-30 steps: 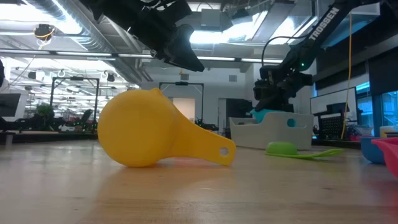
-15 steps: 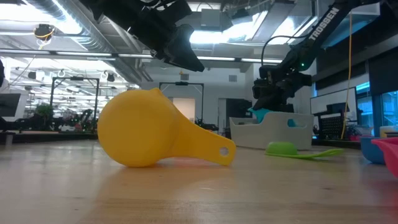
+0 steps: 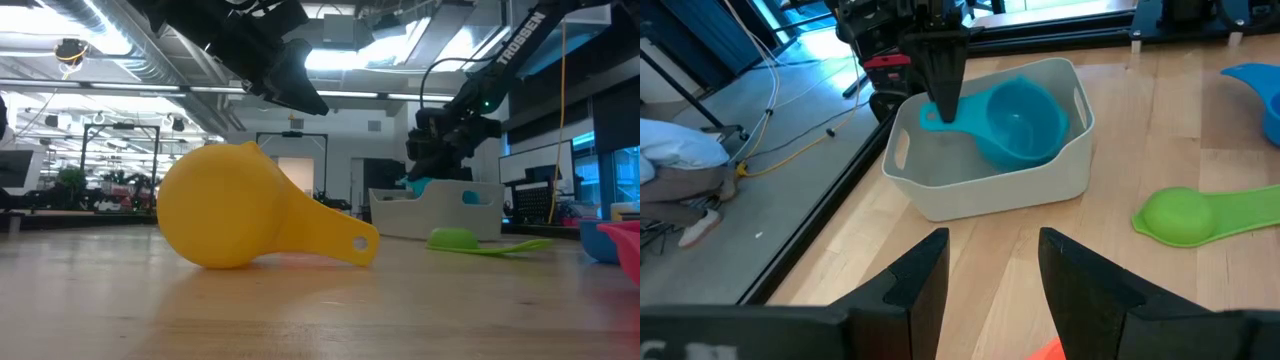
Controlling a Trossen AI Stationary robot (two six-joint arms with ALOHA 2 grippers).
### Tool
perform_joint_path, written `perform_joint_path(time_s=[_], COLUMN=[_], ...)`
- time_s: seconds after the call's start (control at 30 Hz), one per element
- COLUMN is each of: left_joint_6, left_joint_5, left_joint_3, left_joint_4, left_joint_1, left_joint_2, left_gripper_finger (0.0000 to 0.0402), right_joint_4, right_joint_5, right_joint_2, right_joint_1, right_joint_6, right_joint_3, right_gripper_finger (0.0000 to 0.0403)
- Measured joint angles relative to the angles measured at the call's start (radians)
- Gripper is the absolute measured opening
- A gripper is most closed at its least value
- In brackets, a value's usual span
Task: Nest measuring cups in basket
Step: Put the light blue measuring cup into the gray bin
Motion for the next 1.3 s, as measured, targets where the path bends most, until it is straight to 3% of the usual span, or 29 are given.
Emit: perform_joint_path(time_s=[0.3, 1.3], left_joint_6=[0.002, -0.015], left_joint_5=[0.0, 0.026], left_joint_3=[0.0, 0.0], left_joint_4=[0.0, 0.001], left_joint_1=[0.0, -0.001], left_joint_2=[0.0, 0.0], left_gripper_finger=[0.0149, 0.0149], right_joint_4=[0.006, 0.007], right_joint_5=[0.067, 0.074], right_joint_2=[0.0, 0.0], right_joint_1=[0.0, 0.0], right_joint_6=[0.005, 0.027], right_joint_3=[0.0, 0.0], right_gripper_finger=[0.0047, 0.0049])
